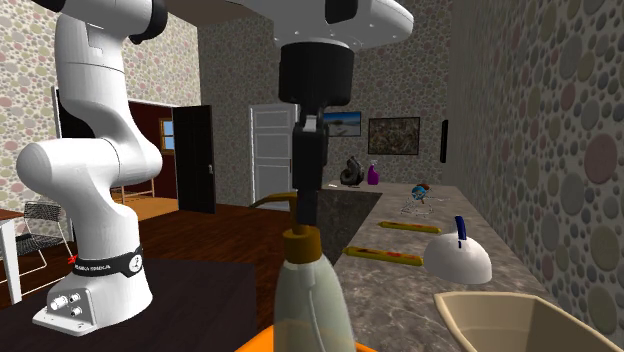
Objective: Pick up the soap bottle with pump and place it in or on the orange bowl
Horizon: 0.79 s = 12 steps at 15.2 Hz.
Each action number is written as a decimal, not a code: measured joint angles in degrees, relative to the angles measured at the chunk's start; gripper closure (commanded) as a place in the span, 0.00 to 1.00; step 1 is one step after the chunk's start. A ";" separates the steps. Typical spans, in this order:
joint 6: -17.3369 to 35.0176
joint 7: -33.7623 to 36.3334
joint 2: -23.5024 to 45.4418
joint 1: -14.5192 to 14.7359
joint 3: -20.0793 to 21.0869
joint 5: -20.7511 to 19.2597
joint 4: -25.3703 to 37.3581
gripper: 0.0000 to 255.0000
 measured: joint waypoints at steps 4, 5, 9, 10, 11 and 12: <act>0.01 0.00 0.00 0.00 0.00 0.00 0.02 0.00; 0.02 0.00 0.00 0.00 0.00 0.00 0.03 0.00; -2.15 0.00 -0.07 -0.04 -0.04 -0.04 2.16 0.00; -3.91 -0.18 -0.01 -0.16 -0.16 -0.07 4.00 0.00; -5.40 -0.05 -0.04 -0.13 -0.14 -0.07 5.47 0.00; -6.40 -0.02 -0.29 -0.14 -0.14 -0.13 6.22 0.00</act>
